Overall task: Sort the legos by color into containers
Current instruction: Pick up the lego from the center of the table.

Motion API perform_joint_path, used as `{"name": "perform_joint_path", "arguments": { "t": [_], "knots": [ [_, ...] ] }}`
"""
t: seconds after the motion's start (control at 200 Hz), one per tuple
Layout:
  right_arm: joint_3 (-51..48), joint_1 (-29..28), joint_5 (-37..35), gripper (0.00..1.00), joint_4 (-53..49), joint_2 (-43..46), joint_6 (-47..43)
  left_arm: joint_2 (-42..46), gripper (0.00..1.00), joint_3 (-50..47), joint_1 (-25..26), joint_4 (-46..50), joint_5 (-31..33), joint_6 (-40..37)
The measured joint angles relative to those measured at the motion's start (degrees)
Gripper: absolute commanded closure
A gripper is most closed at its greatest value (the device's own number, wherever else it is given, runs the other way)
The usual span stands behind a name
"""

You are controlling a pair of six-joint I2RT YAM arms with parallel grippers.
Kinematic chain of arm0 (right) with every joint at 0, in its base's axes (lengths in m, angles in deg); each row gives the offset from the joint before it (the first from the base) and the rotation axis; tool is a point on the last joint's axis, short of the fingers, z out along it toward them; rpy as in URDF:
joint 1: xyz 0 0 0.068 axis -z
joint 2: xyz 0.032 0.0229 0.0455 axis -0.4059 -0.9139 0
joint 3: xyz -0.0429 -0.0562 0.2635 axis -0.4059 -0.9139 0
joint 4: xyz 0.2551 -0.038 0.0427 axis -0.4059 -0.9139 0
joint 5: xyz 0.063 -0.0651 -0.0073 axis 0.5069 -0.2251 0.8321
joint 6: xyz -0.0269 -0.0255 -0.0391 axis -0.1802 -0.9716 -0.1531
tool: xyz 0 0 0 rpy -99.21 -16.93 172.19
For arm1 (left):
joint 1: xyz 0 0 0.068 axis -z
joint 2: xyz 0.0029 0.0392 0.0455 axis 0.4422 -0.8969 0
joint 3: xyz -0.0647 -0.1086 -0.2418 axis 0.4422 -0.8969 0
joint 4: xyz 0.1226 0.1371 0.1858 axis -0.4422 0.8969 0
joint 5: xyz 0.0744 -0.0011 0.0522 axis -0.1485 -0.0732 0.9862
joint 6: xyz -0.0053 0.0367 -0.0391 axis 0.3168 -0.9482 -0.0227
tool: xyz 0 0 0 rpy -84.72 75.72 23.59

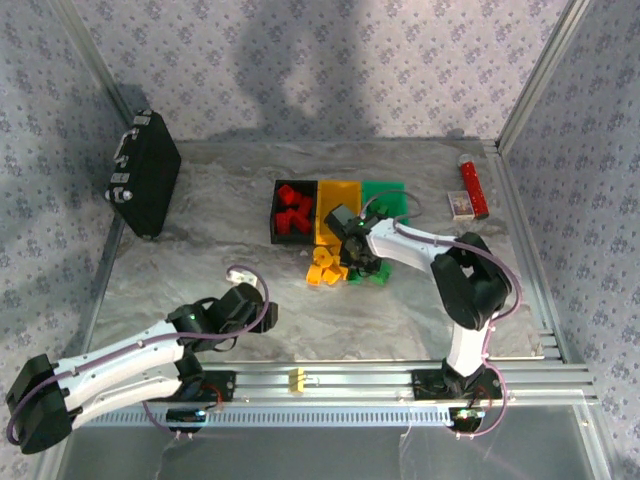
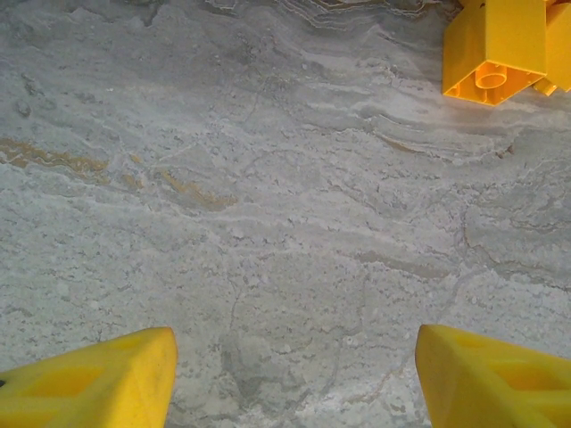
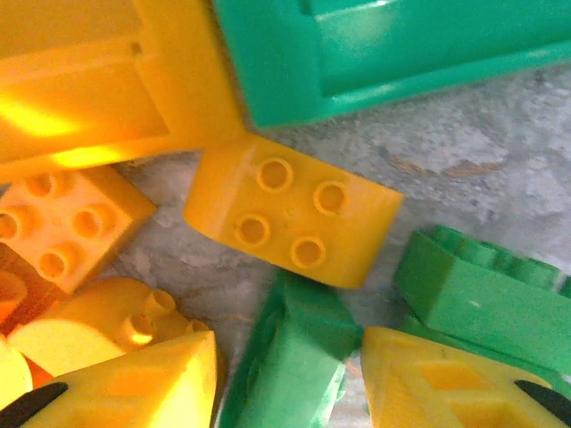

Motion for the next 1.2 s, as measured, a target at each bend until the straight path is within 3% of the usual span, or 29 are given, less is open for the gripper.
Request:
{"name": "perform_joint_path", "arguments": {
  "t": [0.92,1.054,1.199],
  "knots": [
    [-5.44,-1.62,-1.77,0.54,2.01,2.82,-0.24,3.48,0.31,-0.13,0.00,1.38,1.20,0.39],
    [-5.44,-1.62,-1.73,0.64,1.88,2.71,-1.11,3.13,0.31,-0.13,0.00,1.38,1.20,0.37],
    [-5.44,-1.62,-1.55,0.65,1.81,2.84,-1.11,2.43,0.31,-0.13,0.00,1.36,1.22,0.33]
  ]
}}
